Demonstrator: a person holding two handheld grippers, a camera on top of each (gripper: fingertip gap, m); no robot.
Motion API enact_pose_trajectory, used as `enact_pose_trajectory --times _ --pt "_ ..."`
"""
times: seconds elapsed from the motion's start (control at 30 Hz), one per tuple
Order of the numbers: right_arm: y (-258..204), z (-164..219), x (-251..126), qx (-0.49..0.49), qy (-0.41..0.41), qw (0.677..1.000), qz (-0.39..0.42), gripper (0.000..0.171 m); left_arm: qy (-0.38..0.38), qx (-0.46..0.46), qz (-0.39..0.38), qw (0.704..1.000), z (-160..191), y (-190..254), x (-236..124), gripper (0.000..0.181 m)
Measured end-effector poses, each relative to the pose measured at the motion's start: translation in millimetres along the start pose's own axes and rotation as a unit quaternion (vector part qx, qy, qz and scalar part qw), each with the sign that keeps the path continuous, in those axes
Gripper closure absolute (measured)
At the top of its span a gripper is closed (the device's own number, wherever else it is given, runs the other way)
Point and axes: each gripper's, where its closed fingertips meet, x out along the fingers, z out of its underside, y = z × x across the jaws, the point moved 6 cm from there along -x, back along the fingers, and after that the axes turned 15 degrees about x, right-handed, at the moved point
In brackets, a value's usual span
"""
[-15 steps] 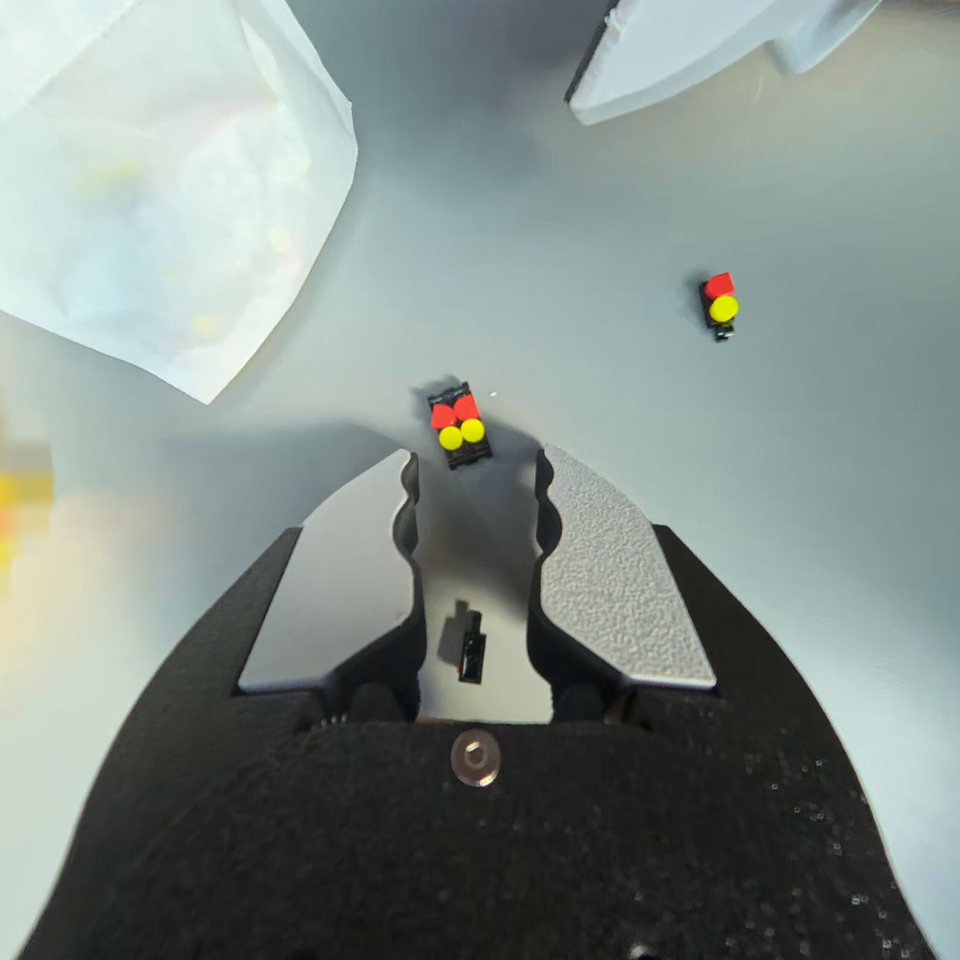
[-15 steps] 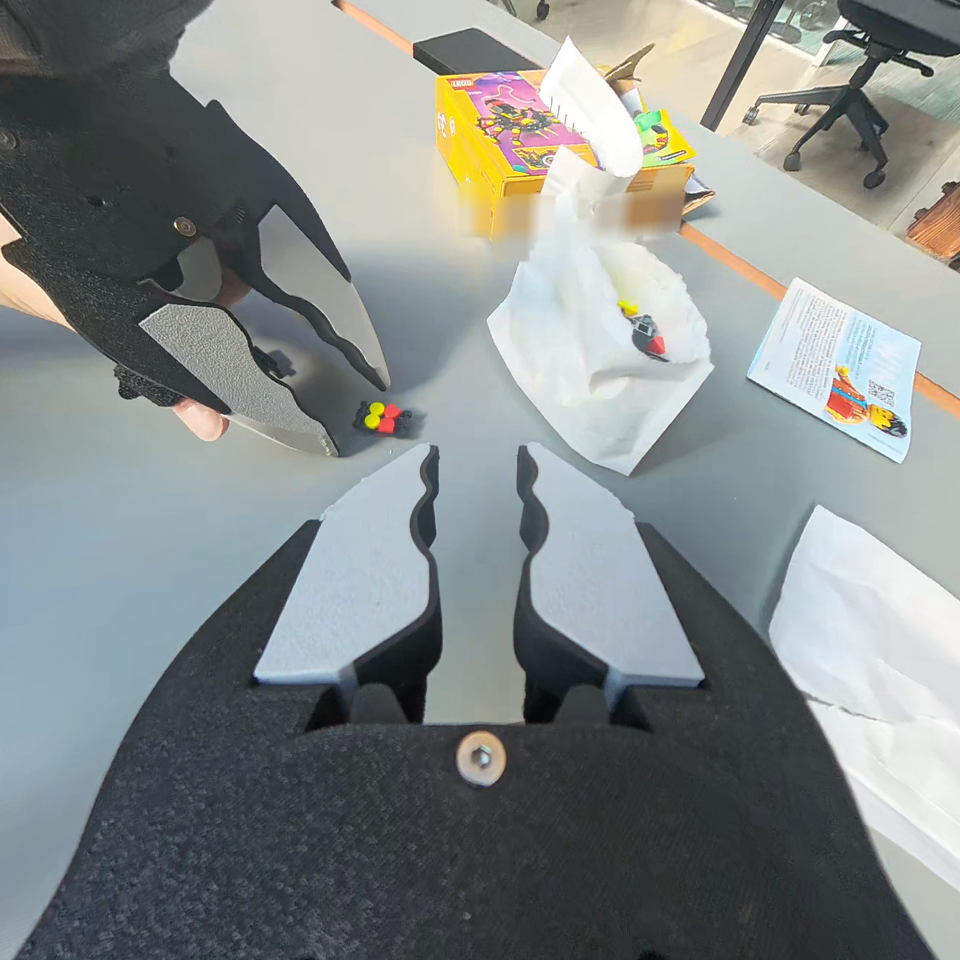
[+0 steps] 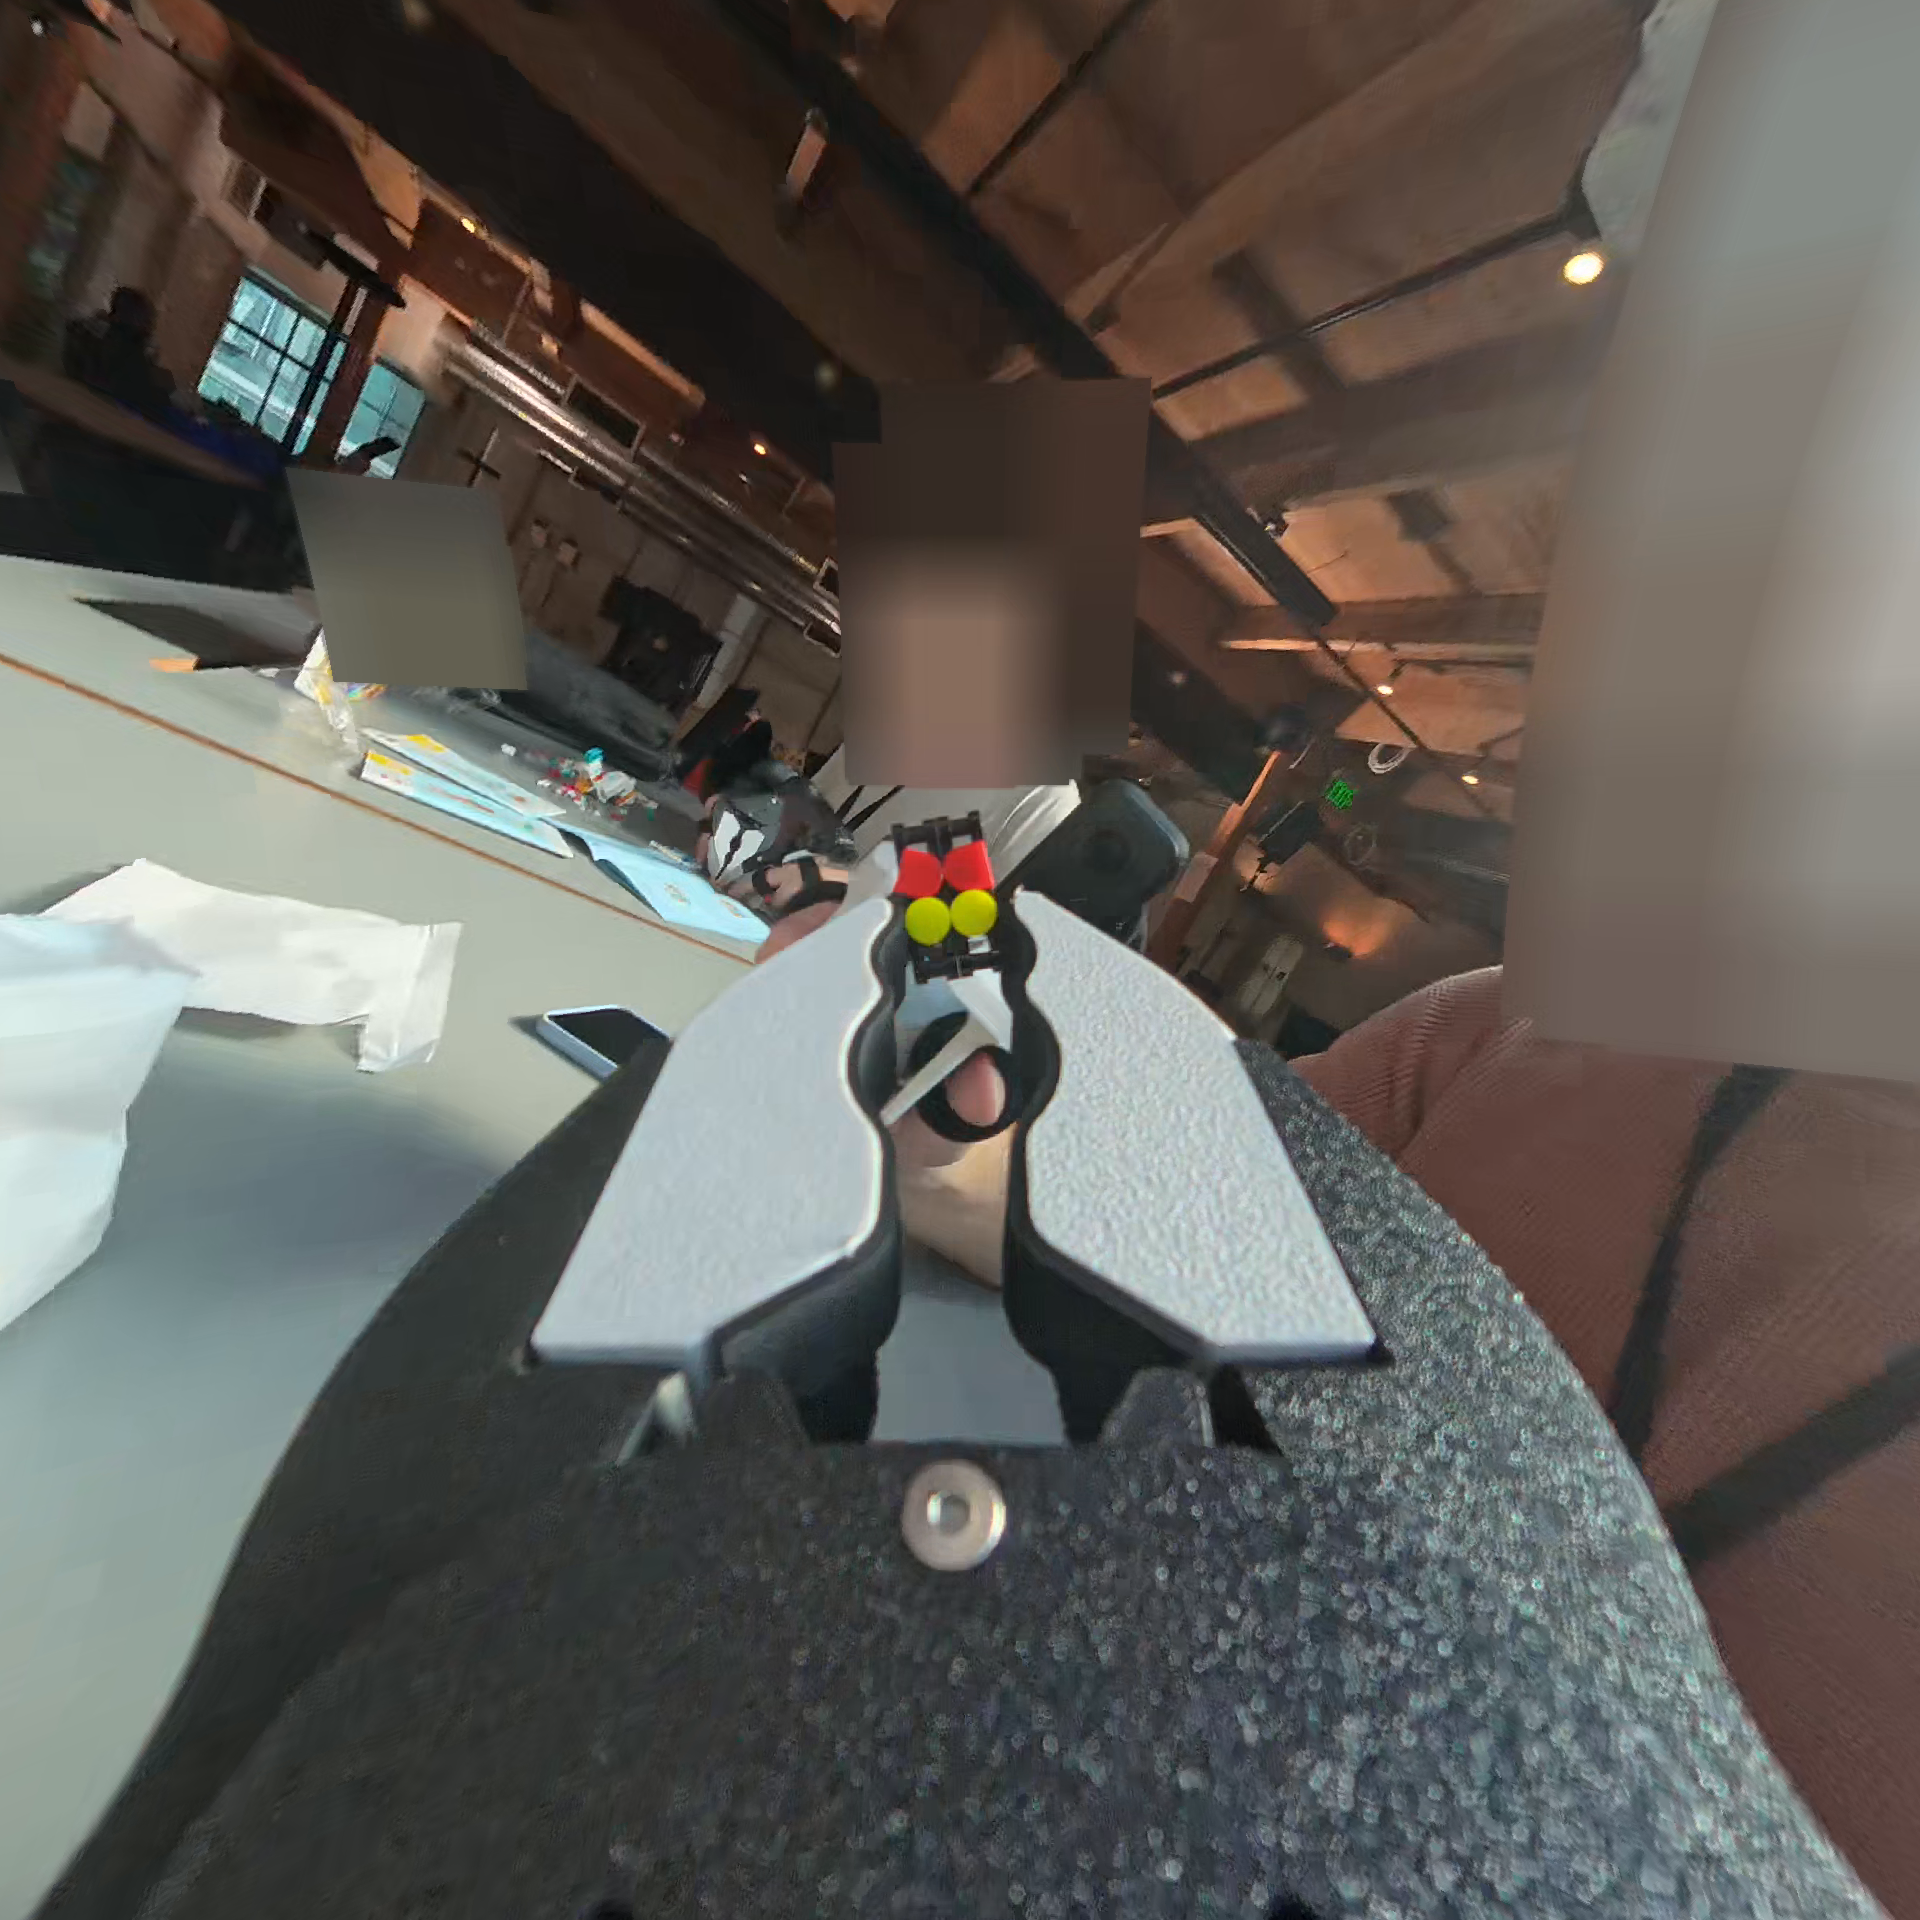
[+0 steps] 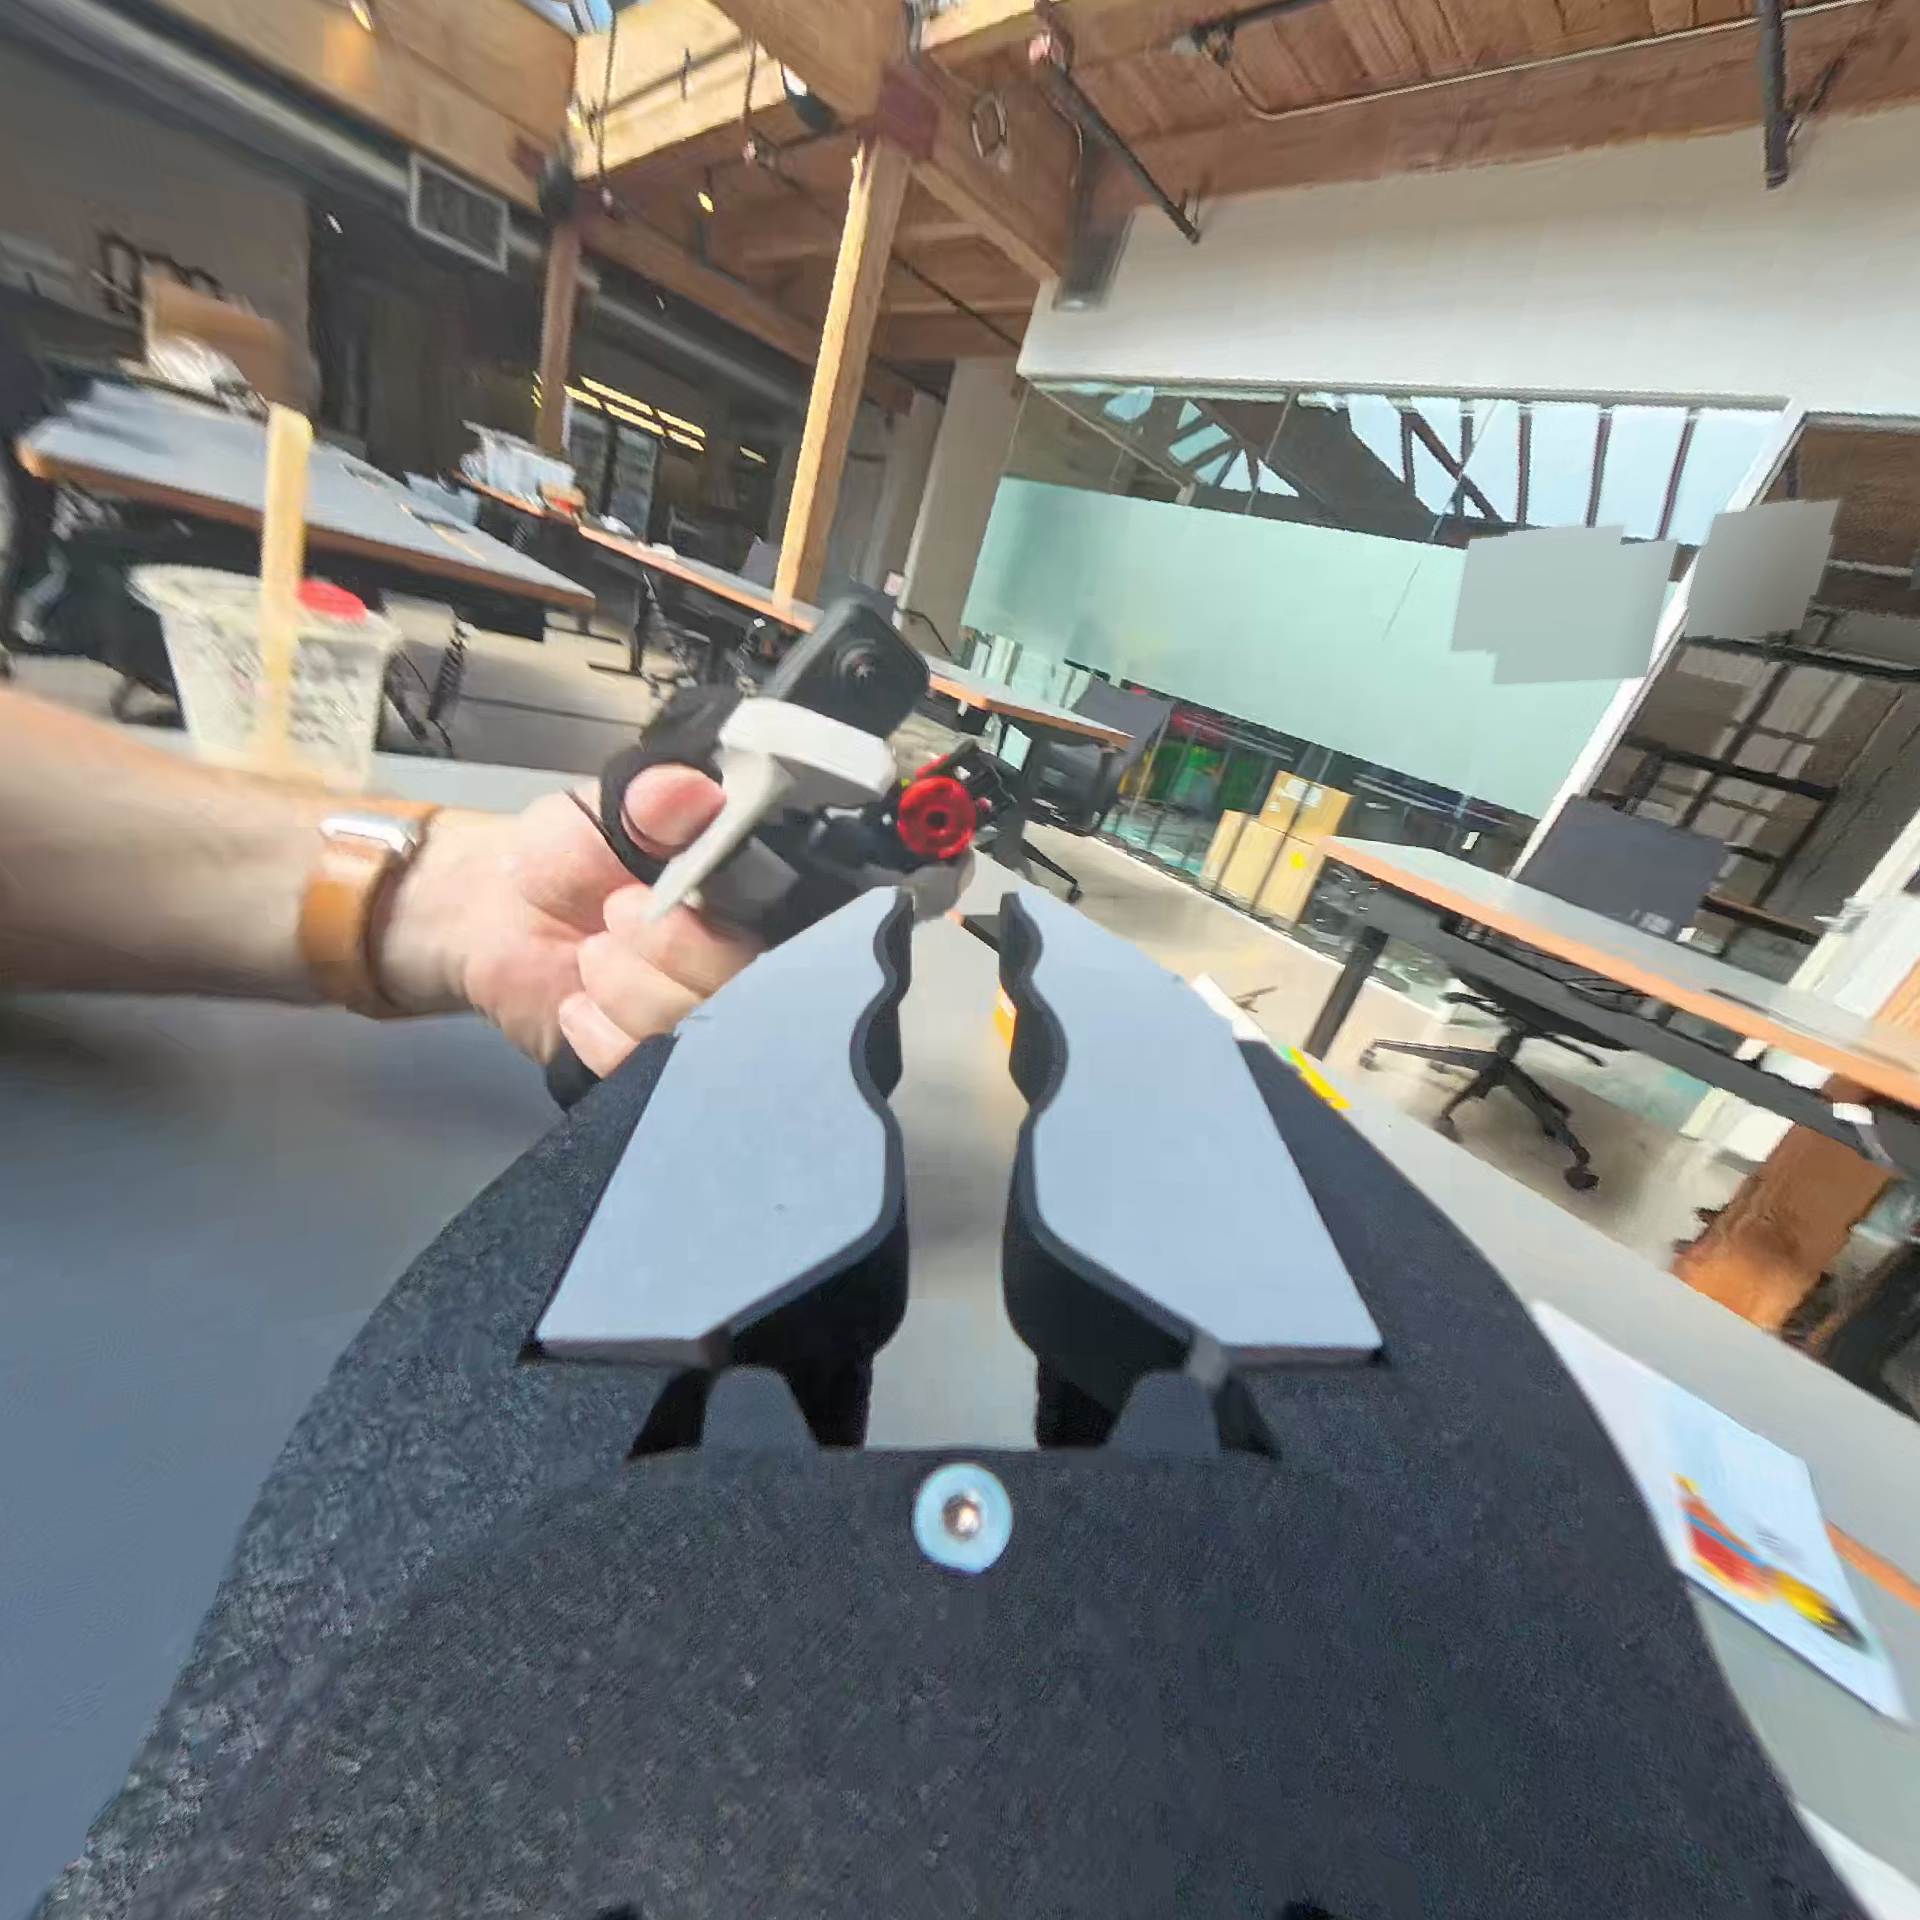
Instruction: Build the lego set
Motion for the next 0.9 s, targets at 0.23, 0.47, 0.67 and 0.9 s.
enact_pose_trajectory --times 0.23,0.47,0.67,0.9 --pt "-11 -12 11 0.275 0.042 0.953 -0.120 0.149 0.005 0.138 0.014 0.990 -10 14 -1 0.165" --pt "-8 -3 13 0.319 0.045 0.939 -0.121 0.148 -0.050 0.190 0.040 0.980 -2 16 8 0.165" --pt "-3 2 13 0.355 0.039 0.924 -0.138 0.150 -0.068 0.193 0.039 0.978 3 10 6 0.165" --pt "-3 0 8 0.308 0.024 0.945 -0.108 0.158 -0.061 0.183 0.017 0.981 8 9 9 0.165"
